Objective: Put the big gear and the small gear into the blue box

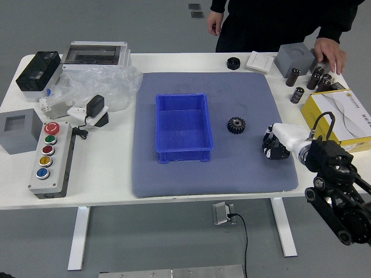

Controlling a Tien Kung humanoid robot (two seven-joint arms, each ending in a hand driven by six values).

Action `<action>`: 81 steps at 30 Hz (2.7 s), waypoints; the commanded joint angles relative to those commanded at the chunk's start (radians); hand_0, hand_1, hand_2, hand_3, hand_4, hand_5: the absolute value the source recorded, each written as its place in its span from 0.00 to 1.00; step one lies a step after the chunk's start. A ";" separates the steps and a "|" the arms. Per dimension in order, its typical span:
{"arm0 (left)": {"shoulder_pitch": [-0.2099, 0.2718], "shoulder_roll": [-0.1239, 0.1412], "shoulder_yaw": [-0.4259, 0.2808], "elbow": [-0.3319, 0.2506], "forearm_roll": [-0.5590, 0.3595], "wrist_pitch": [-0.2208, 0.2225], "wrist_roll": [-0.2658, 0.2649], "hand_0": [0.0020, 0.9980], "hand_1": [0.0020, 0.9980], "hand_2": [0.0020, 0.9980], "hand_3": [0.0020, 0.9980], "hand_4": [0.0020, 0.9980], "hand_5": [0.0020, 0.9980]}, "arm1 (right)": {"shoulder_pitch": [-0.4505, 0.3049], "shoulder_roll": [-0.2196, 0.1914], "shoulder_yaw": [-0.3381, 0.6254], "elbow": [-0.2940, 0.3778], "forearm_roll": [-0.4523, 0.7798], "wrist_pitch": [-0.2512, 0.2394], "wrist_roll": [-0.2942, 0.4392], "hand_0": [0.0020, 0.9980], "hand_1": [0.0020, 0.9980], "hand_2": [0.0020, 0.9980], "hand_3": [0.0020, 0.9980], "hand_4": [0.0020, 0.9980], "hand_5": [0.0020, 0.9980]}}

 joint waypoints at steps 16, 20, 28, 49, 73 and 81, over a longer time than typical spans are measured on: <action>0.000 0.002 -0.002 0.000 0.000 0.000 0.001 0.89 0.87 0.87 0.85 0.83 0.54 | 0.104 0.004 0.023 0.052 0.000 0.005 -0.007 0.57 0.47 0.48 0.55 0.46 0.21; 0.000 0.002 0.001 0.000 -0.002 -0.001 0.001 0.89 0.87 0.87 0.85 0.83 0.54 | 0.165 0.024 0.006 0.061 0.000 0.008 -0.007 0.57 0.47 0.48 0.55 0.46 0.21; -0.001 0.000 0.009 0.000 -0.005 -0.004 0.002 0.89 0.87 0.87 0.85 0.83 0.54 | 0.256 0.093 -0.059 0.054 0.000 0.012 -0.007 0.58 0.47 0.48 0.55 0.46 0.20; -0.006 -0.006 0.027 0.000 -0.002 -0.013 0.004 0.89 0.87 0.87 0.85 0.83 0.54 | 0.355 0.246 -0.234 -0.026 0.035 0.044 0.007 0.61 0.54 0.56 0.65 0.48 0.23; -0.010 -0.007 0.023 0.000 -0.007 -0.011 0.004 0.89 0.87 0.87 0.85 0.83 0.54 | 0.337 0.172 -0.158 -0.040 0.098 0.066 0.035 0.81 0.78 0.91 0.97 0.86 0.43; -0.014 -0.007 0.020 0.000 -0.009 -0.011 0.004 0.89 0.87 0.87 0.85 0.83 0.53 | 0.320 0.107 -0.128 -0.077 0.104 0.054 0.043 0.80 0.77 0.89 0.87 0.85 0.43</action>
